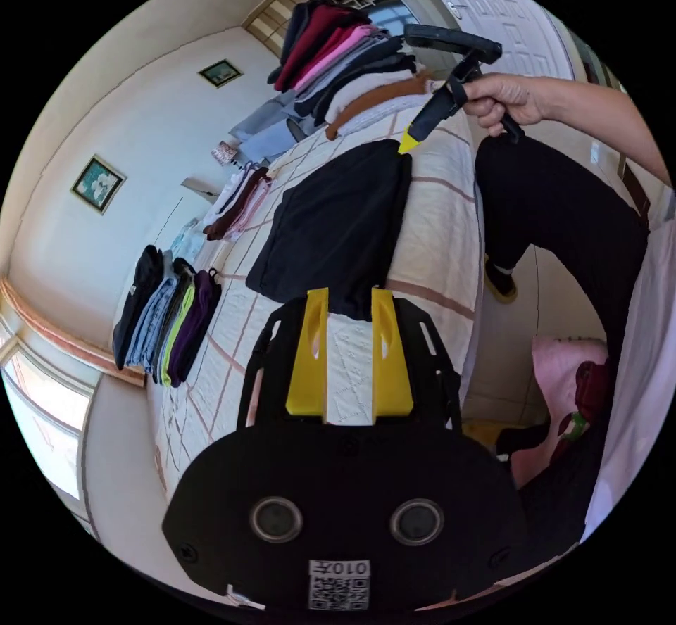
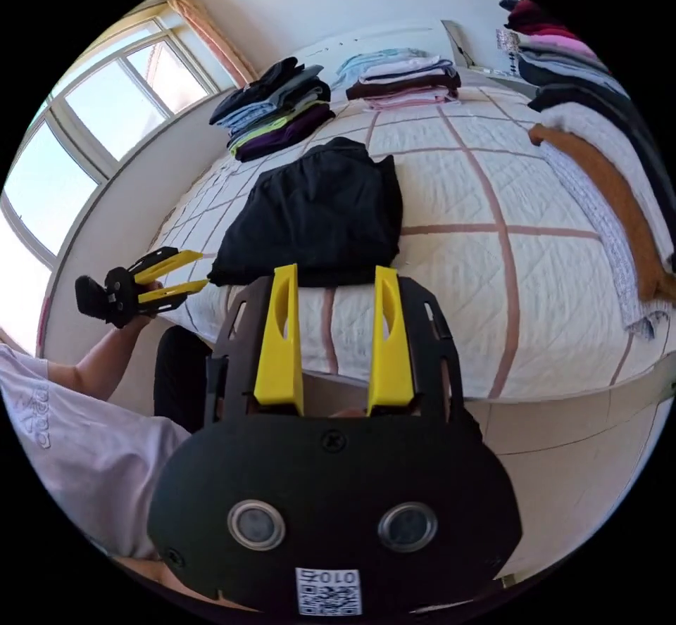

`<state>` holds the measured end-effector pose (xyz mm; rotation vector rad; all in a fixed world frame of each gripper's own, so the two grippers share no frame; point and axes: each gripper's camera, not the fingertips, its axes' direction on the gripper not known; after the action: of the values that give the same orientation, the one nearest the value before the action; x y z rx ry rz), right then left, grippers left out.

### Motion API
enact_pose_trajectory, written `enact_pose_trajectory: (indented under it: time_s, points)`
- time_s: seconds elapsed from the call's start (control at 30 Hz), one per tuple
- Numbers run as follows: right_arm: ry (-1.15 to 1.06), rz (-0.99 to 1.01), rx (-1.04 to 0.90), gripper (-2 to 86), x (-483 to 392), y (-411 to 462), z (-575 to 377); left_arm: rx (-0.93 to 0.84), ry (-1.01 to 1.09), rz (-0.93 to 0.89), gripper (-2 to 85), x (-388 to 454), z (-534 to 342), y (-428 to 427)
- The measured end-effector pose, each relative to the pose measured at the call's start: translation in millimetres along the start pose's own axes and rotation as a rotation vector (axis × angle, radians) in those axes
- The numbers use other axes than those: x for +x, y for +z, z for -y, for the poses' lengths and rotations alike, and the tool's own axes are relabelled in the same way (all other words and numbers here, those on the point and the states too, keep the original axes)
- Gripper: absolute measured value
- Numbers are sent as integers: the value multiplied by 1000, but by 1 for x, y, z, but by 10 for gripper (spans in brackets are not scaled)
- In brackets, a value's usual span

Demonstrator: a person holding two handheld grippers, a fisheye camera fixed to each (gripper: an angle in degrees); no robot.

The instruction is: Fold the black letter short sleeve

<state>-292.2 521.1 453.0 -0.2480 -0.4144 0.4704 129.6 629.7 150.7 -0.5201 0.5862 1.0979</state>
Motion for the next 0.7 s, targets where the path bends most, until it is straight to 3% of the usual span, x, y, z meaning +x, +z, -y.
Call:
enact_pose_trajectory:
  time_s: [0.13, 0.27, 0.43, 0.7]
  points:
    - [151, -3, 29, 141, 35, -6, -1, -76, 234, 67, 42, 40, 32, 27]
    - [199, 113, 43, 130, 62, -17, -3, -79, 318, 120, 21, 55, 38, 30]
    - [211, 146, 12, 129, 77, -23, -8, -131, 293, 32, 3, 32, 61, 11]
    - [290, 532, 67, 154, 105, -22, -21, -215, 197, -73, -1, -34, 75, -51]
